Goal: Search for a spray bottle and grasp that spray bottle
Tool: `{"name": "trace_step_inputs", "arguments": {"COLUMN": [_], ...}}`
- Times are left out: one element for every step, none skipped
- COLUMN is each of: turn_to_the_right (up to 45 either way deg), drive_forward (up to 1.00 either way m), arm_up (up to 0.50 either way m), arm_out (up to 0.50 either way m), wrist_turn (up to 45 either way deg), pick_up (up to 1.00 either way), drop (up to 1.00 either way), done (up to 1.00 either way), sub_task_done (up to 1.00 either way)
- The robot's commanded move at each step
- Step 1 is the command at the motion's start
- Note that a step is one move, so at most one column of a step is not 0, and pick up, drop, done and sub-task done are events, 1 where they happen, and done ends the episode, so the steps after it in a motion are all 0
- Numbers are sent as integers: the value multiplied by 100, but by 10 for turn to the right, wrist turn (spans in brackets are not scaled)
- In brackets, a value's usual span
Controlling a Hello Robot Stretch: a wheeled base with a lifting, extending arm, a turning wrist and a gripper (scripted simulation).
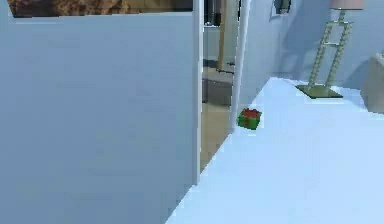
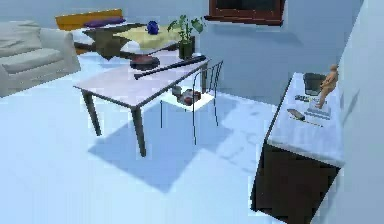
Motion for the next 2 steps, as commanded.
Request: {"name": "trace_step_inputs", "arguments": {"turn_to_the_right": [330, 0], "drive_forward": [0, 15], "arm_up": [0, 0], "arm_out": [0, 0], "wrist_turn": [0, 0], "pick_up": [0, 0], "drop": [0, 0], "done": [0, 0], "sub_task_done": [0, 0]}}
